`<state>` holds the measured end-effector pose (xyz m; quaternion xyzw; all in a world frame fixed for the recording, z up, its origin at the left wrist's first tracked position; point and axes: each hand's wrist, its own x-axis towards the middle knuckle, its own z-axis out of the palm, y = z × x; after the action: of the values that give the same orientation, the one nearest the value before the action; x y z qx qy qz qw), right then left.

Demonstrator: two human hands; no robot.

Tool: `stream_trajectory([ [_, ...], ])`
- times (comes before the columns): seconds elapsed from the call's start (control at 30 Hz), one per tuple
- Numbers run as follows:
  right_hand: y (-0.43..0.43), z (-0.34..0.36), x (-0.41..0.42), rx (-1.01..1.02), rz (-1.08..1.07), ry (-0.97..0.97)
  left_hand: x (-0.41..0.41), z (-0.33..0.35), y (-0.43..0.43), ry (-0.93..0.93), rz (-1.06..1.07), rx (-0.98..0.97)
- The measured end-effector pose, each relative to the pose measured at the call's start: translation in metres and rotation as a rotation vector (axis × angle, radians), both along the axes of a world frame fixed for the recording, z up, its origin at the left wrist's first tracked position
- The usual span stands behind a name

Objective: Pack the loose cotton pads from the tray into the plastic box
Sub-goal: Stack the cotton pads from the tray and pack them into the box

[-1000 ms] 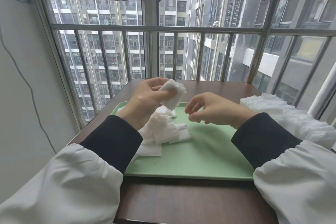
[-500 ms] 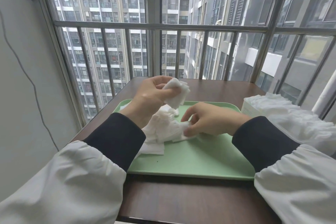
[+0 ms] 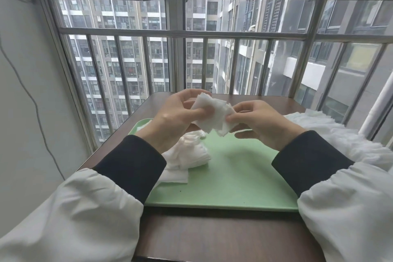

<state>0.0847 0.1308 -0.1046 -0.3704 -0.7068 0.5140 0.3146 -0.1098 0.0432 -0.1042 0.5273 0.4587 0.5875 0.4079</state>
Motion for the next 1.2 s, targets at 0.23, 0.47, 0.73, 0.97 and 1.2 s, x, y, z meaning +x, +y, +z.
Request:
stream_trajectory([
  [0.23,0.0,-0.001,-0.007,-0.045,0.103,0.222,0.0,-0.003,0.0,0.177,-0.075,0.029],
  [0.47,0.0,0.0,-0.004,-0.012,0.137,0.176,0.003,-0.002,0.0,0.32,0.044,0.098],
  [0.73,-0.004,0.005,-0.004,-0.022,0.211,0.085,0.003,0.0,-0.002,0.388,0.074,0.084],
  [0.97,0.0,0.018,-0.004,-0.125,0.158,0.212,-0.002,0.005,-0.003,0.26,0.161,0.087],
  [1.2,0.026,0.016,-0.04,0.282,0.001,-0.469,-0.016,0.006,-0.001,0.001,0.32,-0.023],
])
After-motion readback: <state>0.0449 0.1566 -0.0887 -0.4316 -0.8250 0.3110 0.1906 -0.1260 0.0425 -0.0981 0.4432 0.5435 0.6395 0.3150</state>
